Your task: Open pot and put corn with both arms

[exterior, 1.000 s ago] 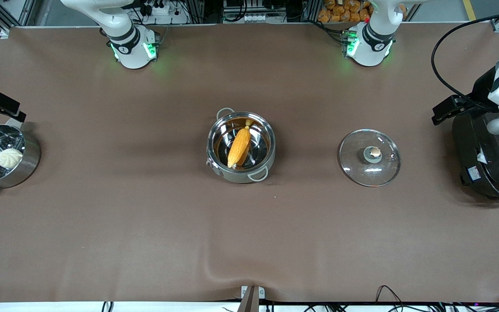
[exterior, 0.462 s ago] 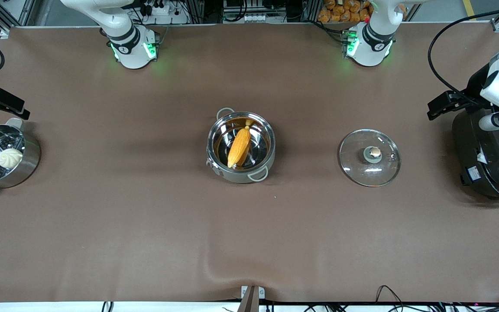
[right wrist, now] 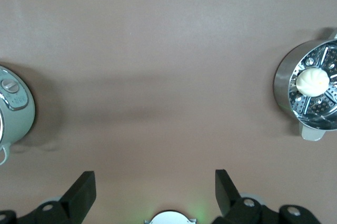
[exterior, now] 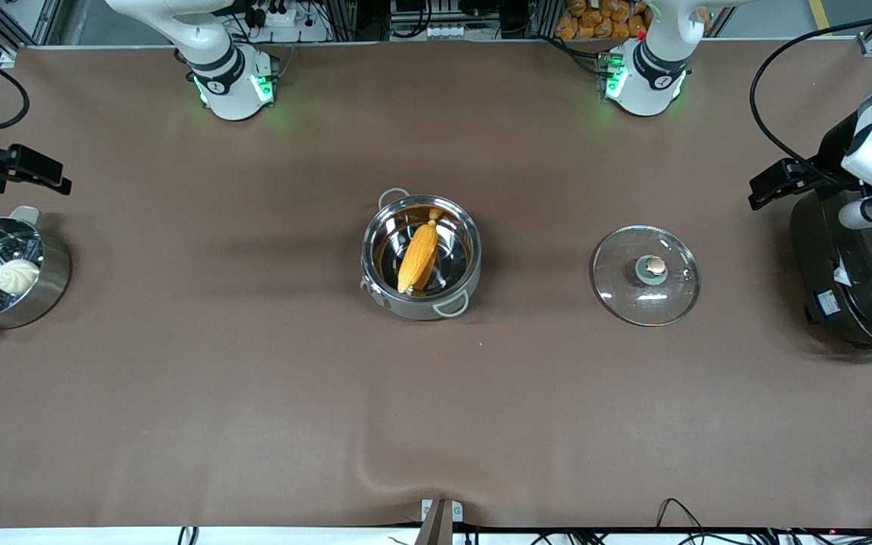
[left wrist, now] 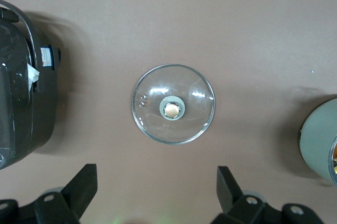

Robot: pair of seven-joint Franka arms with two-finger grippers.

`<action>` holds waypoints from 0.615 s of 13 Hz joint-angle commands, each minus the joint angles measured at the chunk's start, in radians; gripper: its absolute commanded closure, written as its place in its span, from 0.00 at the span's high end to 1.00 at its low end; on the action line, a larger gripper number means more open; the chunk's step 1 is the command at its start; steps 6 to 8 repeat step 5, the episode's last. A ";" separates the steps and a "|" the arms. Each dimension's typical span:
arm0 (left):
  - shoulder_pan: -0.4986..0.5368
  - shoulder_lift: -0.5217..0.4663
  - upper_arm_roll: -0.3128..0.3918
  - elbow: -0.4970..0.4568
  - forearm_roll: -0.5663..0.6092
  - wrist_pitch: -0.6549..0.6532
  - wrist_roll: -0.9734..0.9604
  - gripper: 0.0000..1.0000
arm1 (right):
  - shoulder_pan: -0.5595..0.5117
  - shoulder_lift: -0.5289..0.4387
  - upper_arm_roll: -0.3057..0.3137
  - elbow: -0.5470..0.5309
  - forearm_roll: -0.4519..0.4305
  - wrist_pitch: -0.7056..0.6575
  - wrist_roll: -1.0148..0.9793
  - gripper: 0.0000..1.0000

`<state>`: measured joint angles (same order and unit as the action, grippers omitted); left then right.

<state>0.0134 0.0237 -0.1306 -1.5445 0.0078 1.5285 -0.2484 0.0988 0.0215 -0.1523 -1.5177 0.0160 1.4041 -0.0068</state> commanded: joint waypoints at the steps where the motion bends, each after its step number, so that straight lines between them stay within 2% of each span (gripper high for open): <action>1: 0.017 -0.018 -0.012 -0.002 -0.015 -0.010 0.034 1.00 | 0.001 -0.025 0.002 -0.030 -0.036 -0.004 -0.002 1.00; 8: 0.014 -0.024 -0.011 -0.002 -0.017 -0.010 0.032 1.00 | 0.002 -0.029 0.002 -0.030 -0.050 -0.008 -0.002 1.00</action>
